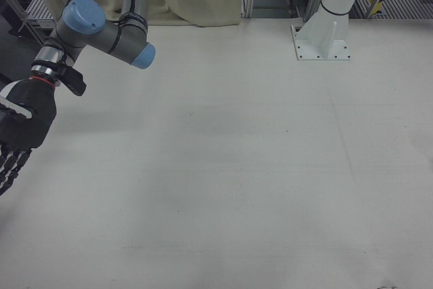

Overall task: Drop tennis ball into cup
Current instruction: 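Carry the tennis ball in the left hand over the white mug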

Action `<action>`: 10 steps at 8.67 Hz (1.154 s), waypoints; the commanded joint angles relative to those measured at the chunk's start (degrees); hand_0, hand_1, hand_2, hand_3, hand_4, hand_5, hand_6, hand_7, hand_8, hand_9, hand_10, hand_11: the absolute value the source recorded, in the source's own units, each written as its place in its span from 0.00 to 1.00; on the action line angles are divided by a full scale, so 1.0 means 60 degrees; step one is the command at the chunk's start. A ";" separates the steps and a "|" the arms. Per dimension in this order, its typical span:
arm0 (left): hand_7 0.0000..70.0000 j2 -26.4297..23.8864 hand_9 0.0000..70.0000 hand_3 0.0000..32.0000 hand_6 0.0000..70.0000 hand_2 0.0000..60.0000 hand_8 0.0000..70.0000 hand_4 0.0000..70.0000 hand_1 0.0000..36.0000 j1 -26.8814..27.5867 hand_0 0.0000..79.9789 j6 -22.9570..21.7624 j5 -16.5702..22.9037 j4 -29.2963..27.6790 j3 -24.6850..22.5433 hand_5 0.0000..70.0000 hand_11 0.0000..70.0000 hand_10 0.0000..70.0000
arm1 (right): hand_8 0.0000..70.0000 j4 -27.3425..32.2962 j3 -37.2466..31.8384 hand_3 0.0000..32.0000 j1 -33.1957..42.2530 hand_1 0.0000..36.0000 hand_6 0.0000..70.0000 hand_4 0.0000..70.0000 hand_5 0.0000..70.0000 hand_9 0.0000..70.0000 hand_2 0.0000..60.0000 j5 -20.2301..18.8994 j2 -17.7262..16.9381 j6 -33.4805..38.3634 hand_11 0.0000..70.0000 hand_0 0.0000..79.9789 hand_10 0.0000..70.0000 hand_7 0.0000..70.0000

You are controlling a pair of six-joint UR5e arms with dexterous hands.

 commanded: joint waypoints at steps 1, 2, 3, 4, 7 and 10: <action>1.00 -0.0083 0.89 0.00 1.00 1.00 0.70 0.50 1.00 0.0026 1.00 0.0024 -0.0014 -0.0011 0.0138 0.47 0.81 0.54 | 0.00 -0.0003 0.0000 0.00 0.0000 0.00 0.00 0.00 0.00 0.00 0.00 0.0000 0.0000 0.0000 0.00 0.00 0.00 0.00; 1.00 -0.0098 0.89 0.00 1.00 1.00 0.70 0.50 1.00 0.0026 1.00 0.0024 -0.0015 -0.0084 0.0125 0.49 0.82 0.55 | 0.00 -0.0003 0.0000 0.00 0.0000 0.00 0.00 0.00 0.00 0.00 0.00 0.0000 0.0000 0.0000 0.00 0.00 0.00 0.00; 1.00 -0.0157 0.89 0.00 1.00 1.00 0.70 0.49 1.00 0.0099 1.00 0.0039 -0.0015 -0.0128 -0.0035 0.50 0.82 0.55 | 0.00 -0.0003 0.0000 0.00 0.0000 0.00 0.00 0.00 0.00 0.00 0.00 0.0000 0.0000 0.0000 0.00 0.00 0.00 0.00; 1.00 -0.0215 0.89 0.00 1.00 1.00 0.70 0.49 1.00 0.0491 1.00 0.0054 -0.0015 -0.0201 -0.0138 0.50 0.82 0.55 | 0.00 -0.0003 0.0000 0.00 0.0000 0.00 0.00 0.00 0.00 0.00 0.00 0.0000 0.0000 0.0000 0.00 0.00 0.00 0.00; 1.00 -0.0347 0.89 0.00 1.00 1.00 0.70 0.52 1.00 0.2875 1.00 0.0083 -0.0407 -0.0143 -0.0403 0.50 0.81 0.55 | 0.00 -0.0003 0.0000 0.00 0.0000 0.00 0.00 0.00 0.00 0.00 0.00 0.0000 0.0000 0.0000 0.00 0.00 0.00 0.00; 1.00 -0.0653 0.88 0.00 1.00 1.00 0.69 0.51 1.00 0.4375 1.00 0.0170 -0.0966 -0.0100 -0.0432 0.48 0.80 0.54 | 0.00 -0.0003 0.0000 0.00 0.0000 0.00 0.00 0.00 0.00 0.00 0.00 0.0000 0.0000 0.0000 0.00 0.00 0.00 0.00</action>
